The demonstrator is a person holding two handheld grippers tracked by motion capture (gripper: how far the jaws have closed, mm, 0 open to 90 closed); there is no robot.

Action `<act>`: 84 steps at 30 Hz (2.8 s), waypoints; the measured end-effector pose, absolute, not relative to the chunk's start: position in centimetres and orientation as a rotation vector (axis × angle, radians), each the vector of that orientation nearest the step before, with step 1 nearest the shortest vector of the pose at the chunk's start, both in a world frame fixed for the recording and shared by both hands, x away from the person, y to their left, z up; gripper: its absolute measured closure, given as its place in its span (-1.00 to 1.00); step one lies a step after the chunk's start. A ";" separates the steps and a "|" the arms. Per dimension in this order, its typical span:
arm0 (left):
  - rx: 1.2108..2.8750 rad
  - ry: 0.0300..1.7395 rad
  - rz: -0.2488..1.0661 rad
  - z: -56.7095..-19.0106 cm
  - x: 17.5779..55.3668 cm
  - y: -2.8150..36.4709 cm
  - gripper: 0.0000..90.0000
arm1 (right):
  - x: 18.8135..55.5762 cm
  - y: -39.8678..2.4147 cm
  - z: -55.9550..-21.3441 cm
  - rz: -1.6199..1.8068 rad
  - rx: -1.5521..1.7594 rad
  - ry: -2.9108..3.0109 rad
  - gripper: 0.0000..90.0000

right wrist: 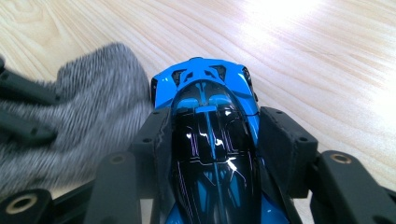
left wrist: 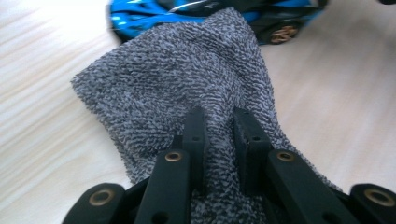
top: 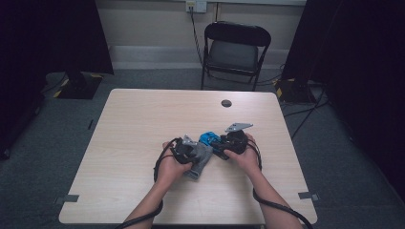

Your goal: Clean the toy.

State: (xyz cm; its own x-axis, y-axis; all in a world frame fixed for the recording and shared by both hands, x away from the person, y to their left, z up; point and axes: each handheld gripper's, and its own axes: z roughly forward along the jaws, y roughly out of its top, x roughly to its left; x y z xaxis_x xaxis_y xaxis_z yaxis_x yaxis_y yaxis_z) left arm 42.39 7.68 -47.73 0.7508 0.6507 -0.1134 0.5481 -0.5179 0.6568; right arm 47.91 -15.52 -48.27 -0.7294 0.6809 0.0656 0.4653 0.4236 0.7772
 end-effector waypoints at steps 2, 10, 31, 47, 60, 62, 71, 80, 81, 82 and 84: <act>2.256 0.875 0.182 -47.7 42.2 7.2 0.71 | 47.9 -15.5 -48.3 1.196 0.997 2.422 0.01; 2.276 0.814 0.146 -47.6 41.7 5.6 0.71 | 47.9 -15.5 -48.2 1.194 0.999 2.422 0.01; 2.279 0.729 0.087 -47.6 40.6 3.0 0.71 | 48.0 -15.5 -48.2 1.189 0.995 2.430 0.01; 2.277 0.645 0.042 -47.6 39.4 0.8 0.71 | 48.0 -15.5 -48.2 1.187 0.991 2.431 0.02; 2.257 0.586 0.001 -47.2 38.4 0.1 0.71 | 48.0 -15.5 -48.2 1.189 0.989 2.430 0.02; 2.252 0.569 0.007 -46.8 38.2 0.3 0.71 | 48.0 -15.5 -48.2 1.190 0.989 2.430 0.02; 2.224 0.565 0.042 -45.0 37.9 2.2 0.71 | 48.0 -15.5 -48.3 1.197 0.994 2.426 0.02; 2.183 0.669 0.119 -44.0 39.3 6.8 0.71 | 48.0 -15.4 -48.2 1.188 0.989 2.429 0.02; 2.176 0.683 0.126 -43.9 39.5 7.3 0.71 | 48.0 -15.5 -48.2 1.188 0.988 2.428 0.02; 2.165 0.698 0.135 -43.8 39.8 7.8 0.71 | 48.0 -15.4 -48.2 1.188 0.988 2.426 0.02; 2.157 0.730 0.158 -43.7 40.3 8.7 0.71 | 47.9 -15.5 -48.2 1.191 0.989 2.425 0.02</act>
